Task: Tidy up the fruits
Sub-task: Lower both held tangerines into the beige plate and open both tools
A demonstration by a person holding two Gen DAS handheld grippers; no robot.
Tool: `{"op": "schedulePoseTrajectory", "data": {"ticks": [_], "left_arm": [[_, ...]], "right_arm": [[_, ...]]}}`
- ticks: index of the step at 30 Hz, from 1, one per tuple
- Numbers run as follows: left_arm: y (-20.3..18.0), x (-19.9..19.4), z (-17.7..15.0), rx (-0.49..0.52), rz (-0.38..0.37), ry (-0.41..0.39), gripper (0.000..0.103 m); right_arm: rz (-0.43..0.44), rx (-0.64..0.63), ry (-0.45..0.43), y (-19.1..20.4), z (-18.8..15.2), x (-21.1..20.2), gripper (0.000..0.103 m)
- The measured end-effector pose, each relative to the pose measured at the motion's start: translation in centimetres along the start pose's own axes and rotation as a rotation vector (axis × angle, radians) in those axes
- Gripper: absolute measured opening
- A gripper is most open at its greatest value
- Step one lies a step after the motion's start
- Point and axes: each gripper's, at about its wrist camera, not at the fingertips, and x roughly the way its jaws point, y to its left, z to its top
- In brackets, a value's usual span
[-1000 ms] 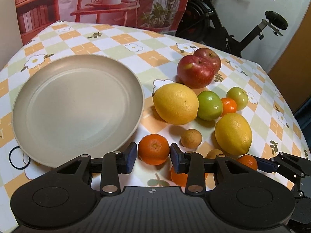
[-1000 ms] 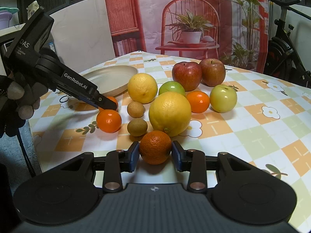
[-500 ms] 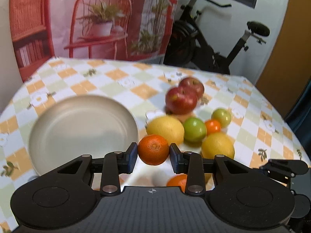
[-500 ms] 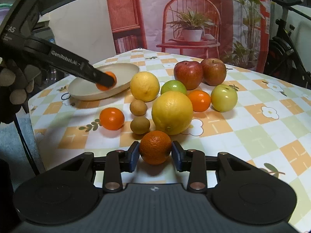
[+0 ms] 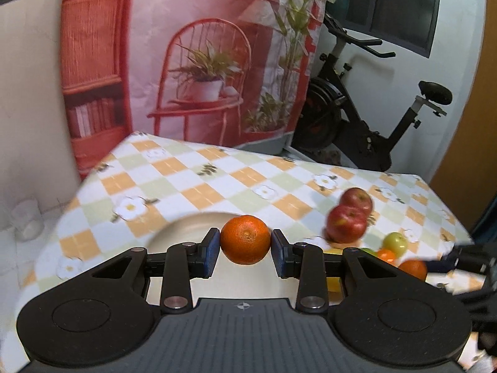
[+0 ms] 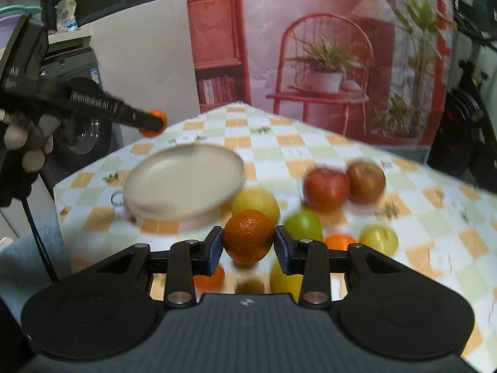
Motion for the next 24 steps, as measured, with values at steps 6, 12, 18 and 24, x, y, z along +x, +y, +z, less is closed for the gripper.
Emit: {"op": "schedulePoseTrajectory", "data": {"ticks": [6,12,18,24], "left_arm": [[3.6,1.8,0.7,-0.055,0.056,0.015,0.038],[5.9,4.5,0.0,-0.063,0.066,0.073,0.038],[7.2,7.2,-0.7,-0.076,0.049,0.138,0.038],[7.2,8.6,-0.7,-0.069,0.053,0.157,0.038]], "right_arm": [[0.021,-0.083,0.014,2.3,5.3,5.3,0.038],[0.032,-0.150,0.093,3.9,7.4,13.1,0.038],[0.025,-0.198,0.161,4.2,7.7,17.8,0.038],[-0.009,-0.224,0.192,4.0,7.9,20.2,0.038]]}}
